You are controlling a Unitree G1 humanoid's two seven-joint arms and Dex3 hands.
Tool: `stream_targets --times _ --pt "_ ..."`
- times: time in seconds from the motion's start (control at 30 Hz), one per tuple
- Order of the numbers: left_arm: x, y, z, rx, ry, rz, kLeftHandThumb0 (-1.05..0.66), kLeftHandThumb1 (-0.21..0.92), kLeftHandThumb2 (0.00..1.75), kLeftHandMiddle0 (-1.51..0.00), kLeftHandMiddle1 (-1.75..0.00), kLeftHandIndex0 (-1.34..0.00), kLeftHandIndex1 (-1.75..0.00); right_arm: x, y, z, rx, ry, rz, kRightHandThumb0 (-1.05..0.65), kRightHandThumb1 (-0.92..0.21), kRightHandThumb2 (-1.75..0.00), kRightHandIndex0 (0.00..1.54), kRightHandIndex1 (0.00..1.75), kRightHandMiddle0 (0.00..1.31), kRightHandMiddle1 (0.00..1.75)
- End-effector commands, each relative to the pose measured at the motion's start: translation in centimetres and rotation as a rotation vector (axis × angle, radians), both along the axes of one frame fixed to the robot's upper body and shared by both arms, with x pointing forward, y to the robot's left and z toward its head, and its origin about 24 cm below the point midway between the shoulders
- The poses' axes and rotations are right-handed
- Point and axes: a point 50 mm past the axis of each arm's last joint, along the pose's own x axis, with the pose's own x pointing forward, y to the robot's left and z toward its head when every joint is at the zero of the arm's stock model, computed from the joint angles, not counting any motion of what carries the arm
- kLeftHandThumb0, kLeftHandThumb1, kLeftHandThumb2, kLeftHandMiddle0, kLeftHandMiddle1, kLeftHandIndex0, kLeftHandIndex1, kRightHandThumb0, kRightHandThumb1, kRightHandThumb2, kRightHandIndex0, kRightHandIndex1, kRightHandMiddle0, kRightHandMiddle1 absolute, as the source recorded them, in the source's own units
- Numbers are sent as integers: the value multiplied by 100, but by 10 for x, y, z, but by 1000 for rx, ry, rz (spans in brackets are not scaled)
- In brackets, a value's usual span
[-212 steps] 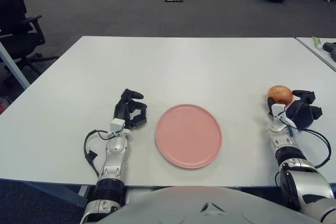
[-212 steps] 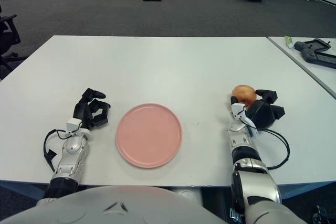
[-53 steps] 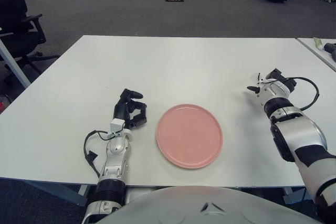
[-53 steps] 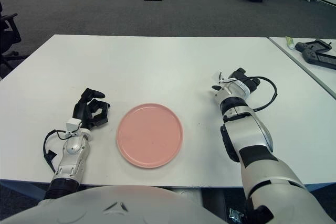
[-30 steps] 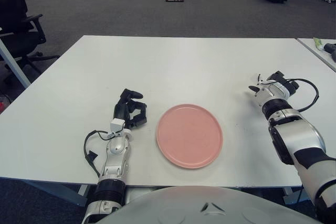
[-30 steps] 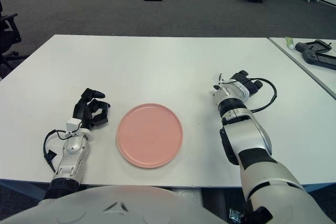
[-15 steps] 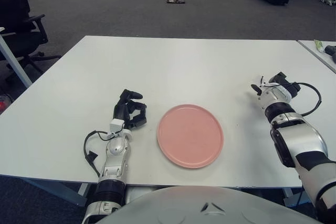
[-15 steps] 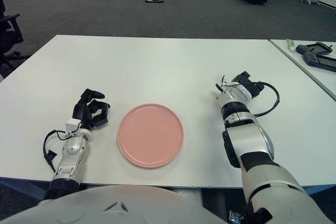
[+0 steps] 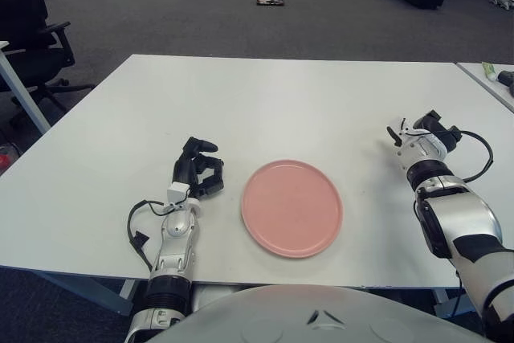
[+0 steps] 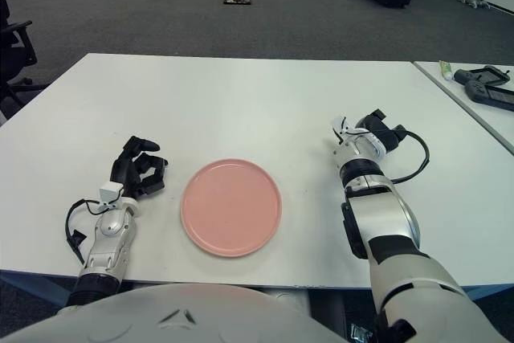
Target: Put the apple into the plate.
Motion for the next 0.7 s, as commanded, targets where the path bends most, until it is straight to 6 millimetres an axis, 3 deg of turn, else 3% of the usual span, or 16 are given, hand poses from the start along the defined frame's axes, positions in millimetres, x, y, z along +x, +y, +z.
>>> stream_targets --times 0.0,0.2,0.3,0.57,0.67 --pt "-12 5 -17 2 101 10 -1 40 113 -64 -145 -41 -175 -49 -3 -54 106 188 -105 -57 -55 -84 0 33 0 53" --pt "-11 7 -15 -6 91 4 -1 40 114 -64 -147 -41 -175 -51 -3 -56 135 132 -149 -49 -45 -94 0 68 0 81" --pt "-11 9 -14 -2 87 6 -1 40 114 -64 -146 -41 -175 -51 -2 -56 142 112 -159 -42 -38 -104 0 86 0 109" --pt "-11 14 -8 17 86 2 -1 40 115 -64 -147 -41 -175 -51 0 -56 129 74 -148 -34 -30 -117 0 121 6 159" --pt "-11 16 -6 15 82 -3 -1 40 116 -63 -150 -39 -175 -51 1 -56 116 67 -139 -37 -53 -96 0 131 29 166"
